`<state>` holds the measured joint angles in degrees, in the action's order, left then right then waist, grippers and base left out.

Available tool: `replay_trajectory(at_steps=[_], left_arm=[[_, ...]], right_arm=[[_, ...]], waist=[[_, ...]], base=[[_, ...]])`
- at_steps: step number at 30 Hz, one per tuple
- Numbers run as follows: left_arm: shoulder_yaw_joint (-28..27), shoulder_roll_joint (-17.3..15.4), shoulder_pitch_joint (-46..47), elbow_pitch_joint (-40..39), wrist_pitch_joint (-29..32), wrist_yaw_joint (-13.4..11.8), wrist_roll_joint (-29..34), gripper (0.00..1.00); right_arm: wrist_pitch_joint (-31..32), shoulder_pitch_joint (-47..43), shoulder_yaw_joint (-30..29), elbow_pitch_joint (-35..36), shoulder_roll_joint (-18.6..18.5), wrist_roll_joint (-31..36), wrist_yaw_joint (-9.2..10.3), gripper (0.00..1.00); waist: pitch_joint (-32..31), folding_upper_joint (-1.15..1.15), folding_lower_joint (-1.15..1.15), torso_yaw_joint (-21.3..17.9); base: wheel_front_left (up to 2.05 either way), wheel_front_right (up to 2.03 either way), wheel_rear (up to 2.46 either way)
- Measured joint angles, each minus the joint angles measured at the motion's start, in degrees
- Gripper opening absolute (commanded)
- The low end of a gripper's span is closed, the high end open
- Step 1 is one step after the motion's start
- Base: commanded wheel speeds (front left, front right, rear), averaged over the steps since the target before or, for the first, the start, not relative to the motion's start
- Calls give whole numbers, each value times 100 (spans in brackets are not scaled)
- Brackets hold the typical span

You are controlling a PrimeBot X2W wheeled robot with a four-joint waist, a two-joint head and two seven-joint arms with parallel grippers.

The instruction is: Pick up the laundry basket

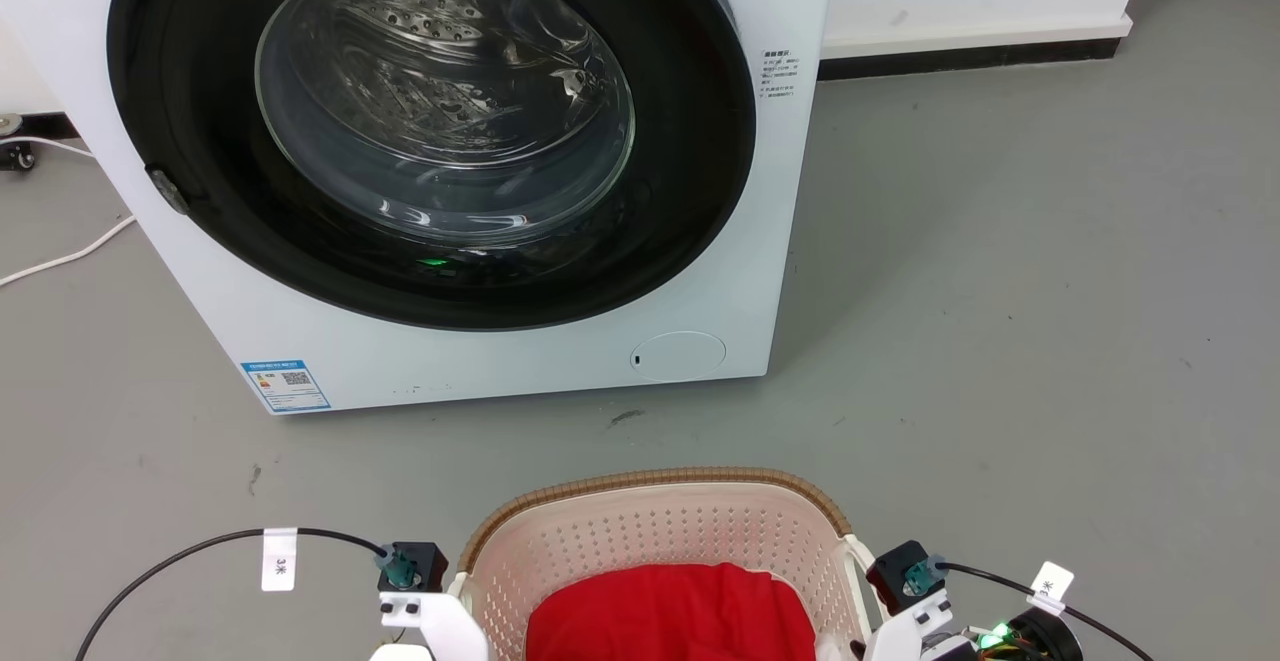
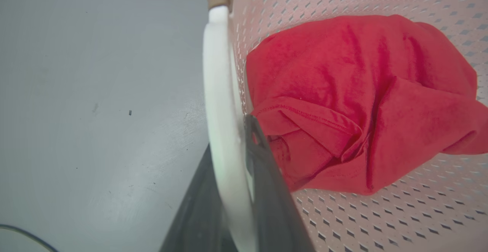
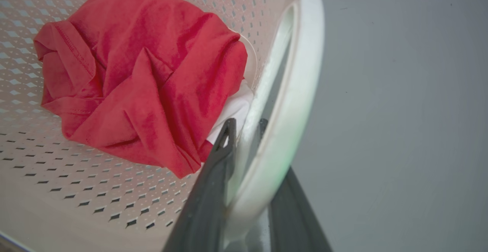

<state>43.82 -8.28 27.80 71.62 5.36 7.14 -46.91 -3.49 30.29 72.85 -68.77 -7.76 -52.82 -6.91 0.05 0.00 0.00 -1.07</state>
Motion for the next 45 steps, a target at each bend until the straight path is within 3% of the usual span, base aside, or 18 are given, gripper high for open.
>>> replay_trajectory(at_steps=[45], left_arm=[[538,-12,11,85,-131,0,-581,0]], right_arm=[[-8,4,37,4,-23,74,-1,0]], waist=[[-15,0,1,15]], base=[[0,0,0]])
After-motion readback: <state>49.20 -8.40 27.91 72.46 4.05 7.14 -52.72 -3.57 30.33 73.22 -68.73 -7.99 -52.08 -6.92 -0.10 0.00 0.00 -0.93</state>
